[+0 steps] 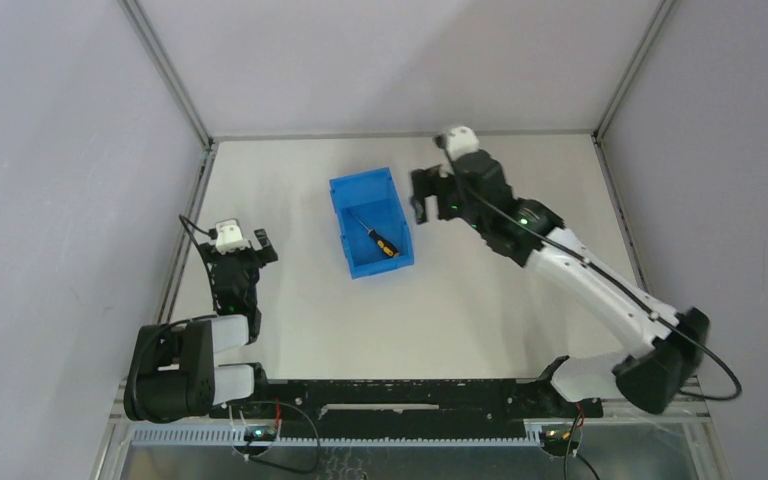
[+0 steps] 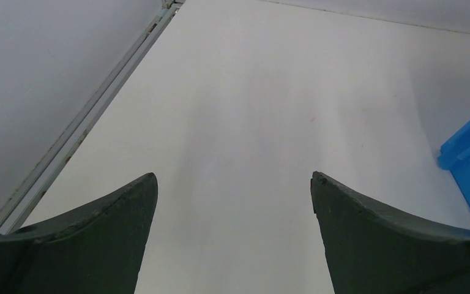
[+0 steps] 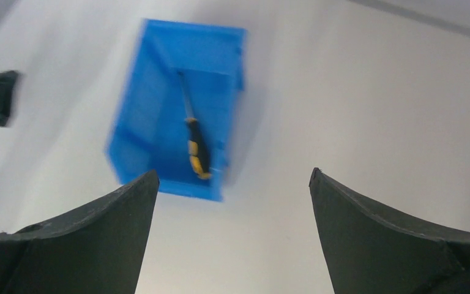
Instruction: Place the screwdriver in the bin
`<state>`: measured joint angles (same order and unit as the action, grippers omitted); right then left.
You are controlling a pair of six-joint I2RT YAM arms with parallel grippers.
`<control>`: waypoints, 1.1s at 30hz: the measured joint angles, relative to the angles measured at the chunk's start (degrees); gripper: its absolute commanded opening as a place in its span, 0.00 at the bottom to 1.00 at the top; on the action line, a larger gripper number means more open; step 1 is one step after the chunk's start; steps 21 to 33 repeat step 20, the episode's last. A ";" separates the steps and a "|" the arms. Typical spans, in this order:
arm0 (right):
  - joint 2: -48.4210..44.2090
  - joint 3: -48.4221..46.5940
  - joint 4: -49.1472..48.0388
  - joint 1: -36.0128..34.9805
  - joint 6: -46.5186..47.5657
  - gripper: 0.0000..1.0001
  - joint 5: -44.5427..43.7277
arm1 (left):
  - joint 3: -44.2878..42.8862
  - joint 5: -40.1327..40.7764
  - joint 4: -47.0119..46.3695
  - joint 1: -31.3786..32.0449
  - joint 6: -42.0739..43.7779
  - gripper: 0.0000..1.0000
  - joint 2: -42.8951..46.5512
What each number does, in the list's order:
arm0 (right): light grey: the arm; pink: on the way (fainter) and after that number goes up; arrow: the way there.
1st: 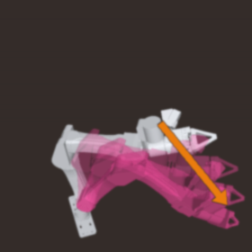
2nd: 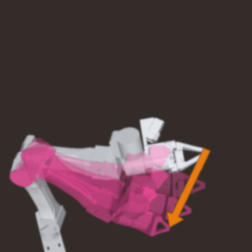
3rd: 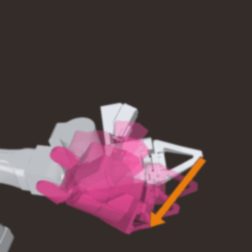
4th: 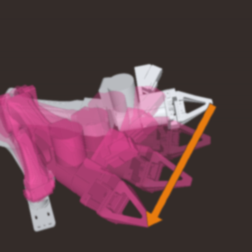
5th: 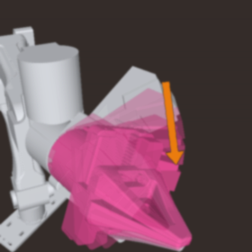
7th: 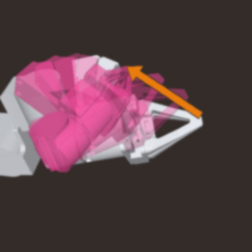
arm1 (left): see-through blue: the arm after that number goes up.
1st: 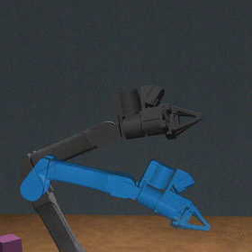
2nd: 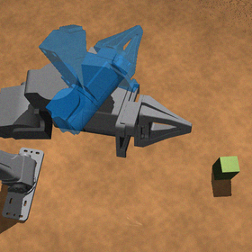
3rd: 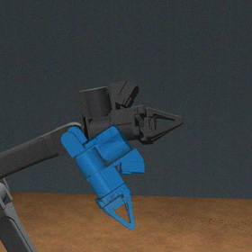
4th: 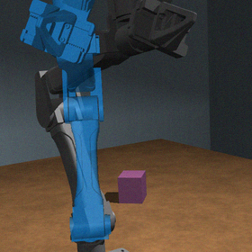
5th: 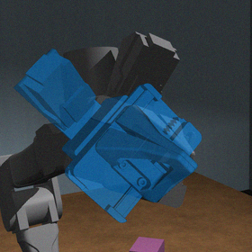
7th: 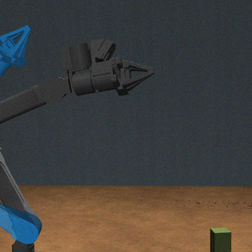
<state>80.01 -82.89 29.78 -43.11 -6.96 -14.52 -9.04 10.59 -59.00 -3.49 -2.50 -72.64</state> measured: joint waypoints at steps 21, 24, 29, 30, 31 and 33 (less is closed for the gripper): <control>-33.94 52.98 -12.24 25.99 -11.47 1.00 2.01 | 0.00 0.00 -0.02 0.00 0.02 1.00 0.00; -33.94 52.98 -12.24 25.99 -11.47 1.00 2.01 | 0.00 0.00 -0.02 0.00 0.02 1.00 0.00; -33.94 52.98 -12.24 25.99 -11.47 1.00 2.01 | 0.00 0.00 -0.02 0.00 0.02 1.00 0.00; -33.94 52.98 -12.24 25.99 -11.47 1.00 2.01 | 0.00 0.00 -0.02 0.00 0.02 1.00 0.00; -33.94 52.98 -12.24 25.99 -11.47 1.00 2.01 | 0.00 0.00 -0.02 0.00 0.02 1.00 0.00; -33.94 52.98 -12.24 25.99 -11.47 1.00 2.01 | 0.00 0.00 -0.02 0.00 0.02 1.00 0.00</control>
